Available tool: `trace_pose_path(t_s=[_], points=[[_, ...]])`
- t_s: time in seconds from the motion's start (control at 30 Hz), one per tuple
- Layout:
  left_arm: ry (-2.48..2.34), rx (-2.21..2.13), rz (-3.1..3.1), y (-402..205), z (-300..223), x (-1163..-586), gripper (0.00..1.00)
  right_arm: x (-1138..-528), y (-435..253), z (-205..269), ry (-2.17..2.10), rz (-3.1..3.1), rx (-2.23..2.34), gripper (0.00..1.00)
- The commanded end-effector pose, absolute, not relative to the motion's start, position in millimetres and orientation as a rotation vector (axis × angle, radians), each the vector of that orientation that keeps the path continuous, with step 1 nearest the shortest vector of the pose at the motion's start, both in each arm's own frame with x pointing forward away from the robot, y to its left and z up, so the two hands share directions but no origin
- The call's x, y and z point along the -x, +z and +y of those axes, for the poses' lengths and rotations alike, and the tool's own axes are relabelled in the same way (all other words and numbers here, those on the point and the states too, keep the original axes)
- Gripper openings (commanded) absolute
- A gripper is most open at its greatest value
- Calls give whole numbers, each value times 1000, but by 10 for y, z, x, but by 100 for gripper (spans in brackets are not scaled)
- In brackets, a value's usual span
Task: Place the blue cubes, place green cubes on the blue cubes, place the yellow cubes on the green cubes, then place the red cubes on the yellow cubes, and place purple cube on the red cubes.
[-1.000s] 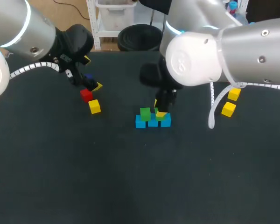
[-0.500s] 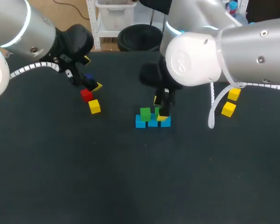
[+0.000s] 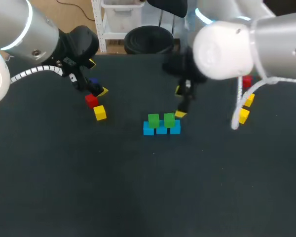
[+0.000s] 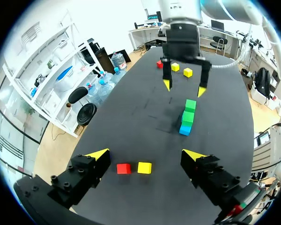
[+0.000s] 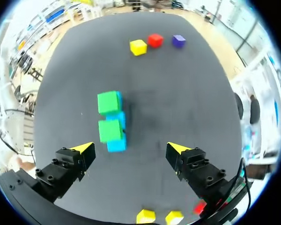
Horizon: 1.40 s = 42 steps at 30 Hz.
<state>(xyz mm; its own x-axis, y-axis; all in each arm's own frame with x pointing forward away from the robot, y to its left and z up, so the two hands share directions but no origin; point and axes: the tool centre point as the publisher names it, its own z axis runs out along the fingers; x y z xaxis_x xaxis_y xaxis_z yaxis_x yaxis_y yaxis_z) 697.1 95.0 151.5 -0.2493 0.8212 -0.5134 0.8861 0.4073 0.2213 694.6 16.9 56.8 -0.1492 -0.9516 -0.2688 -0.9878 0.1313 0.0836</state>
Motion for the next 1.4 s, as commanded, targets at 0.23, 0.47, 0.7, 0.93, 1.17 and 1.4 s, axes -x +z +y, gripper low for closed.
trace_pose_path(t_s=[0.23,0.47,0.7,0.93,1.17,1.4], points=[[-157,-1451,2103,1509,959,-6988,100,-6780,650,-221,274,2354,1703,100],[-157,-1451,2103,1509,959,-6988,100,-6731,591,-363,203,2379,1722,100],[-157,-1451,2103,1509,959,-6988,100,-6728,567,-632,157,2405,1744,100],[-157,-1451,2103,1509,959,-6988,100,-6749,534,-935,145,2473,1706,100],[-157,-1451,2103,1509,959,-6988,100,-6769,532,-1198,108,2553,1620,100],[-157,-1451,2103,1509,959,-6988,100,-6735,481,-1381,86,2615,1569,100]])
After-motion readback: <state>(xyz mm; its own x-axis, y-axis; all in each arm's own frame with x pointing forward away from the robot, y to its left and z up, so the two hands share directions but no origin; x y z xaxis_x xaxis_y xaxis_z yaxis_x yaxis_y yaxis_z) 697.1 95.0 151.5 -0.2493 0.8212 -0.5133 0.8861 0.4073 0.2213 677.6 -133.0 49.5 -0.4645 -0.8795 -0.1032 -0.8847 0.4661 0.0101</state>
